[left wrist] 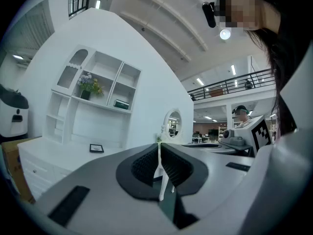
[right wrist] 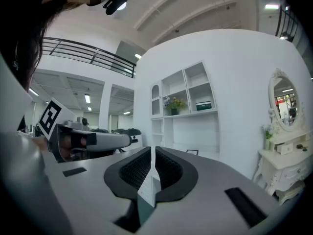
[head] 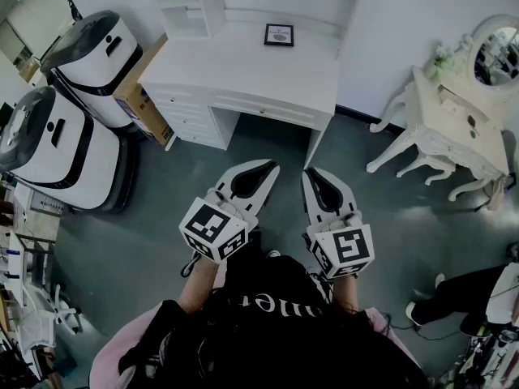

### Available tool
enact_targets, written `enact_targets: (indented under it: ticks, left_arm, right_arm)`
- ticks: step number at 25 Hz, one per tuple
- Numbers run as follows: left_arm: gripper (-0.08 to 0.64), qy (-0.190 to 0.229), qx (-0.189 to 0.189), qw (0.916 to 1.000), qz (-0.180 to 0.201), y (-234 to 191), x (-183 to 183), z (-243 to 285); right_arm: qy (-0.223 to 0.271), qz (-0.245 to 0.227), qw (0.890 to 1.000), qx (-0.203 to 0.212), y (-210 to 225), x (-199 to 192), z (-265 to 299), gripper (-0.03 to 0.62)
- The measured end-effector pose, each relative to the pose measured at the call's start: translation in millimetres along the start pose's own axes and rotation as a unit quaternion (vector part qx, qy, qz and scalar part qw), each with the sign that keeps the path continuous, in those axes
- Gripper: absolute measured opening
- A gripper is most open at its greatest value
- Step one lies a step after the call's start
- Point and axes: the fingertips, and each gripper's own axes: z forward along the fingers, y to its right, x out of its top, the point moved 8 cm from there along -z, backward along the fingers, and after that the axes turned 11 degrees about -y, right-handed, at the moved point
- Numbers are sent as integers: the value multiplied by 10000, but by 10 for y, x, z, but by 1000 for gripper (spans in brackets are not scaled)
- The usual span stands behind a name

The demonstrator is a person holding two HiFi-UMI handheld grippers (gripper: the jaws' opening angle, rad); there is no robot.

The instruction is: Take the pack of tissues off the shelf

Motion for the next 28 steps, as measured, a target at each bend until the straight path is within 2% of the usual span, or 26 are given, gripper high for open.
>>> enact_targets:
  ticks: [9, 18, 28]
  left_arm:
    - [25, -62, 26, 10000, -8, 9, 0, 24]
    - [25, -239, 77, 9997, 77, 63, -33, 42]
    - [25, -402, 100, 9990, 155, -114, 26, 181]
  right_arm:
    - [-23, 20, 10000, 35, 29, -16, 10, 63]
    - [83, 392, 9992, 93, 127, -105, -1, 63]
    - [158, 570, 9981, 147, 256, -73, 180, 64]
